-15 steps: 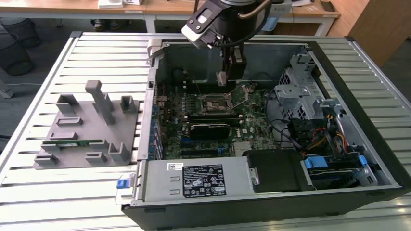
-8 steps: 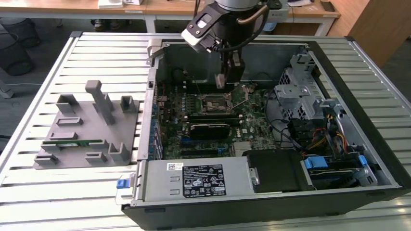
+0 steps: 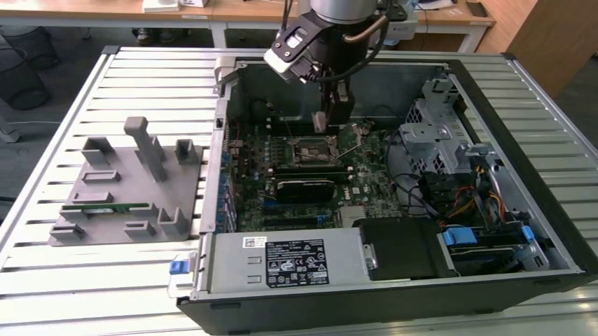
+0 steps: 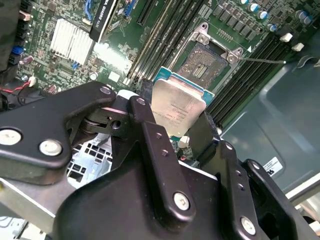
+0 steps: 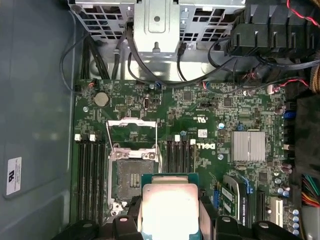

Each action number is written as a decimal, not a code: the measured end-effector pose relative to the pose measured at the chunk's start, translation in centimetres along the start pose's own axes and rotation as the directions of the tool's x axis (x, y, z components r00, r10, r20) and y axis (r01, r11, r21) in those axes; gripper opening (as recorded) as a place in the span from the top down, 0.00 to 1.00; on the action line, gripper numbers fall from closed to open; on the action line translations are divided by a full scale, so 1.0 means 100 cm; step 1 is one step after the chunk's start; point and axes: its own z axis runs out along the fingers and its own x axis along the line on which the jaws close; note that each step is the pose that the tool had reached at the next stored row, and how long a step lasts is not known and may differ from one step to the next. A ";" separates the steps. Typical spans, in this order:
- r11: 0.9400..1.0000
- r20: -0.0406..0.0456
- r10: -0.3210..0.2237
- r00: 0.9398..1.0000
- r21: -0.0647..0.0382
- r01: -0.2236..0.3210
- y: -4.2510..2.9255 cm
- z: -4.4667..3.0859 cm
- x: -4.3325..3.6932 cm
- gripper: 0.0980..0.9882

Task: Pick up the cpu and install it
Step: 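Place the cpu into insertion slot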

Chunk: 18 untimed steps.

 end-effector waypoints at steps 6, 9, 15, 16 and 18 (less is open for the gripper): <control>1.000 0.000 0.000 1.000 0.001 0.000 -0.0003 0.0062 -0.0001 0.51; 1.000 0.000 0.000 1.000 0.001 0.000 -0.0005 0.0089 -0.0001 0.51; 1.000 0.000 0.000 1.000 0.001 0.000 -0.0007 0.0133 -0.0001 0.51; 1.000 0.000 0.000 1.000 0.001 0.000 -0.0007 0.0139 -0.0001 0.51; 1.000 0.000 0.000 1.000 0.001 0.000 -0.0008 0.0152 -0.0001 0.51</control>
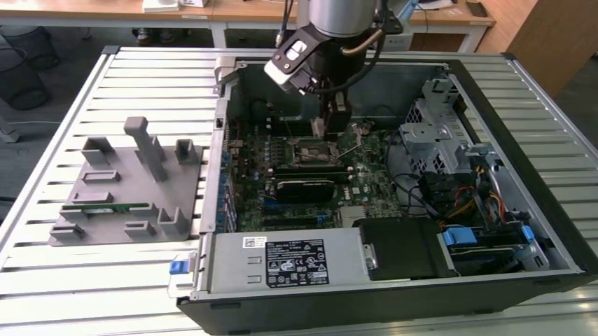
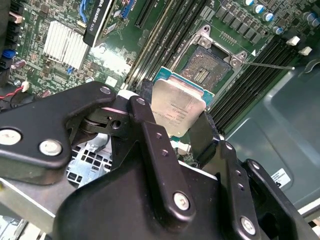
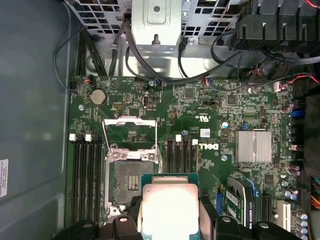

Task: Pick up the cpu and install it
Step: 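Place the cpu into insertion slot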

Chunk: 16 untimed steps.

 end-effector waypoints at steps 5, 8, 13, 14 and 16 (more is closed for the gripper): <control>1.000 0.000 0.000 1.000 0.000 0.000 -0.0002 0.0030 0.0000 0.51; 1.000 0.000 0.000 1.000 0.001 0.000 -0.0002 0.0049 0.0000 0.51; 1.000 0.000 0.000 1.000 0.001 0.000 -0.0003 0.0078 0.0000 0.51; 1.000 0.000 0.000 1.000 0.002 0.000 -0.0003 0.0083 -0.0001 0.51; 1.000 0.000 0.000 1.000 0.002 0.000 -0.0004 0.0094 -0.0001 0.51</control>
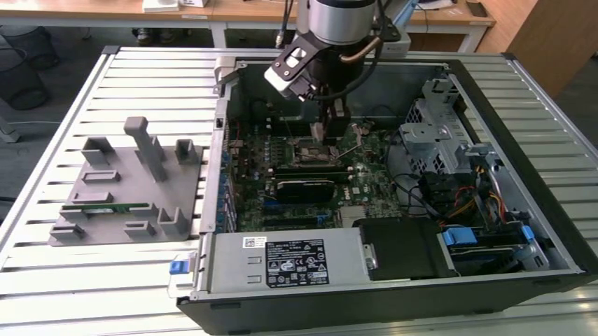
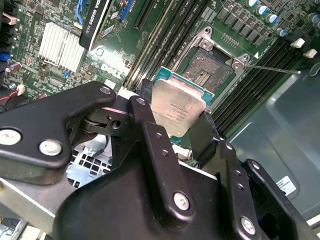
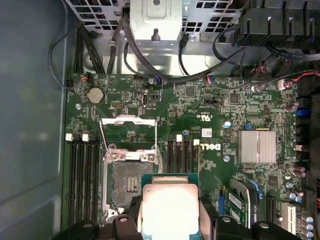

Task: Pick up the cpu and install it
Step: 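Place the cpu into insertion slot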

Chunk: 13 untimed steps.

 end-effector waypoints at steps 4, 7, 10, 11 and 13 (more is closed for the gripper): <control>1.000 0.000 0.000 1.000 0.001 0.000 -0.0001 0.0023 0.0000 0.51; 1.000 0.000 0.000 1.000 0.001 0.000 -0.0002 0.0039 0.0000 0.51; 1.000 0.000 0.000 1.000 0.001 0.000 -0.0002 0.0055 0.0000 0.51; 1.000 0.000 0.000 1.000 0.001 0.000 -0.0002 0.0060 0.0000 0.51; 1.000 0.000 0.000 1.000 0.002 0.000 -0.0003 0.0072 0.0000 0.51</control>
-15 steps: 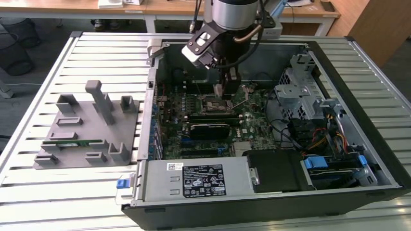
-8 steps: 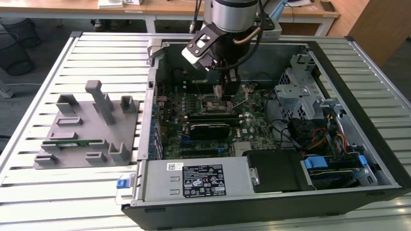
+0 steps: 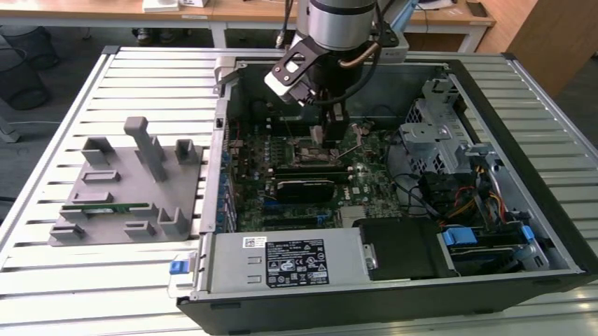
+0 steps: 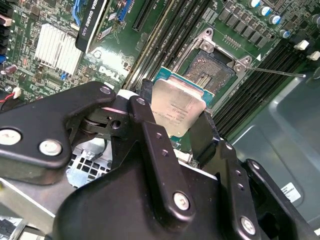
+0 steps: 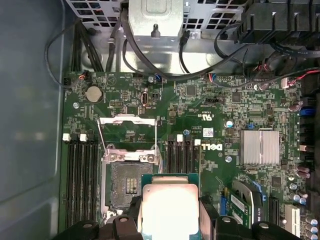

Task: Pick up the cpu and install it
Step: 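Place the cpu into insertion slot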

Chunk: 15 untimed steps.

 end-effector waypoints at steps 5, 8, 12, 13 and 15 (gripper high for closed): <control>1.000 0.000 0.000 1.000 0.002 0.000 -0.0001 0.0030 0.0000 0.51; 1.000 0.000 0.000 1.000 0.003 0.000 -0.0002 0.0049 0.0000 0.51; 1.000 0.000 0.000 1.000 0.005 0.000 -0.0003 0.0076 0.0000 0.51; 1.000 0.000 0.000 1.000 0.005 0.000 -0.0003 0.0083 -0.0001 0.51; 1.000 0.000 0.000 1.000 0.005 0.000 -0.0005 0.0104 0.0000 0.51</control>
